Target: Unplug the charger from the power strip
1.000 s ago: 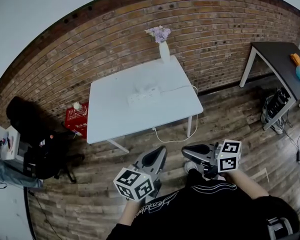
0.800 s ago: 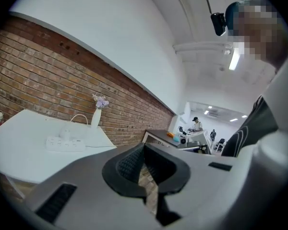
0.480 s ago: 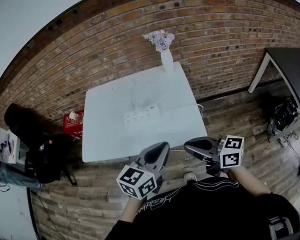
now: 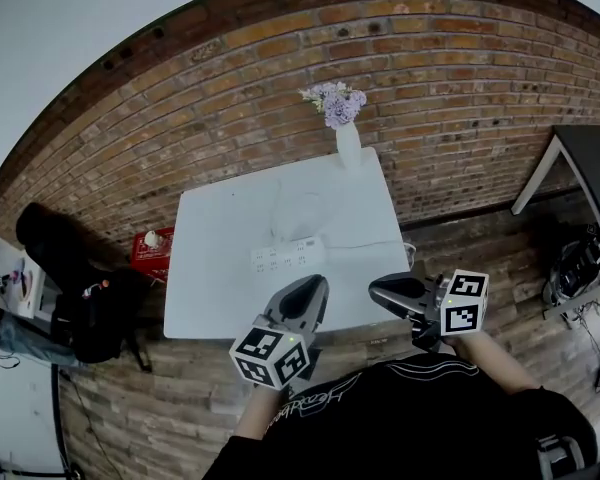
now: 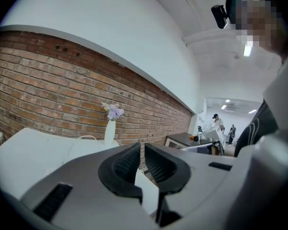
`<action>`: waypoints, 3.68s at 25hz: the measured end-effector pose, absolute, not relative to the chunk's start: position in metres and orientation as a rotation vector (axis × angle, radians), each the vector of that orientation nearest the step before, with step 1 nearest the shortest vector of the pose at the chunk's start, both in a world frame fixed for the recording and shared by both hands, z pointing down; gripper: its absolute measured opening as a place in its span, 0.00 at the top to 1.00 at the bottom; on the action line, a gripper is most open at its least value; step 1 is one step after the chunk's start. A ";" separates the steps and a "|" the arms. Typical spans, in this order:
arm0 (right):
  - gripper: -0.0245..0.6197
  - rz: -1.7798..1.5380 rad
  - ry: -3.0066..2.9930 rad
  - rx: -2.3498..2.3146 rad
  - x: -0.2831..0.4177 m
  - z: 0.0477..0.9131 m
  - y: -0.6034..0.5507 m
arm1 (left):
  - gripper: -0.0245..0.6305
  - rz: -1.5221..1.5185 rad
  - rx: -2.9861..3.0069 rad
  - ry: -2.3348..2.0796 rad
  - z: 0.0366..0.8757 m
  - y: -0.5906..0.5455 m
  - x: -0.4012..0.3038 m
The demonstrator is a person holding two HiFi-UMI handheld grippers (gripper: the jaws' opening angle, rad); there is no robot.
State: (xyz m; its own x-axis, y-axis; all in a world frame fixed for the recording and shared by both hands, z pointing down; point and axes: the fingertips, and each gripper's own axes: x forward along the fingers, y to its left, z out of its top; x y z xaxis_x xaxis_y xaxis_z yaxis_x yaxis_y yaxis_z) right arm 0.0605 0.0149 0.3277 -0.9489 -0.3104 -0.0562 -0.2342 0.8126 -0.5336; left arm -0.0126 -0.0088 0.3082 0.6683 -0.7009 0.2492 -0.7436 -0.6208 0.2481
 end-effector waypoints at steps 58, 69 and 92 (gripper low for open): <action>0.96 -1.056 3.230 -0.558 -0.030 0.494 -0.198 | 0.71 0.645 1.976 -1.423 0.538 -0.216 -0.146; 0.96 -0.664 3.496 -0.326 -0.060 0.534 -0.184 | 0.73 0.647 1.950 -1.493 0.541 -0.215 -0.147; 0.75 -0.088 3.680 -0.152 -0.088 0.565 -0.181 | 0.75 0.643 1.896 -1.613 0.542 -0.216 -0.151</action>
State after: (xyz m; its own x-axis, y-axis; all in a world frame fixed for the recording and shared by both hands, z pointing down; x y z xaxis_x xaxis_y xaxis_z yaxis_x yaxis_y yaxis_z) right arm -0.0882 -0.1811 0.5649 -0.8532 -0.0640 0.5177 -0.0887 0.9958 -0.0231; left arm -0.1508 -0.2157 0.5416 0.1600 -0.7173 0.6781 -0.9871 -0.1169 0.1093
